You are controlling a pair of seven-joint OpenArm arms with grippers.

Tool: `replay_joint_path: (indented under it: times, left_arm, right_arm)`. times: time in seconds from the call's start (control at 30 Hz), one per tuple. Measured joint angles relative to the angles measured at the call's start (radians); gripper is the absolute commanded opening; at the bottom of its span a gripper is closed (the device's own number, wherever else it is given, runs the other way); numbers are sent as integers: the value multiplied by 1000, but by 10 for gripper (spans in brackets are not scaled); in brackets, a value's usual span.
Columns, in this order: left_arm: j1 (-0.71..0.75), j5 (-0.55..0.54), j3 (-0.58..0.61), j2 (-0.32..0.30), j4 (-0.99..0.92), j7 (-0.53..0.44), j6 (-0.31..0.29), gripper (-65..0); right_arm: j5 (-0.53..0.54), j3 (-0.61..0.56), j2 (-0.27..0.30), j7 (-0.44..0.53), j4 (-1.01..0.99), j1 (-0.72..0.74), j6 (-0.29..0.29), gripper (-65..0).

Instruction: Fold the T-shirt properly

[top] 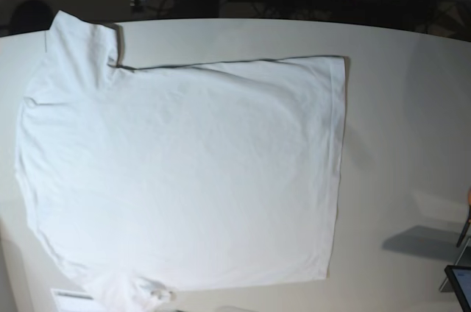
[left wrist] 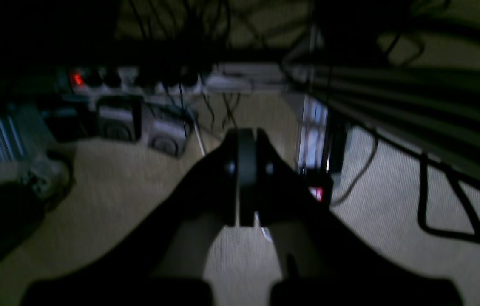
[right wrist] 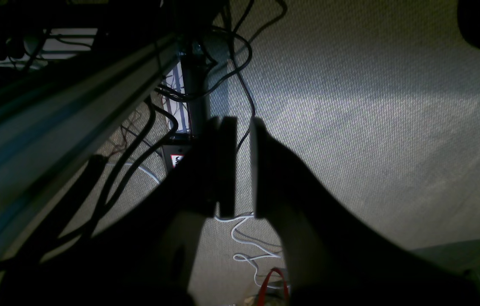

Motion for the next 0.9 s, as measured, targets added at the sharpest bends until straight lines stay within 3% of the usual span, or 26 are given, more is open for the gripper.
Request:
replay_joint_path:
  times: [0.23,0.43,0.57,0.83,0.9]
  left_arm:
    - [65,-2,1,-55,2,-191,1,-650]
    - [151,-1,3,-87,67,-367,0,-650]
    - [240,0,-4,-113,202,-412,0,-650]
    - [405,-5,-11,-154,482,-492,1,-650]
    - [429,-10,-11,-153,555,-512,0,-650]
  right_arm:
    - [0,2,0,114,315,-216,0,-586]
    - [-1,66,-10,44,551,-372,3,-586]
    - [1,130,-8,48,673,-457,0,-586]
    - [1,144,-30,123,1051,-698,-1,-588]
    - [1,192,-60,138,1156,-709,-4,-588]
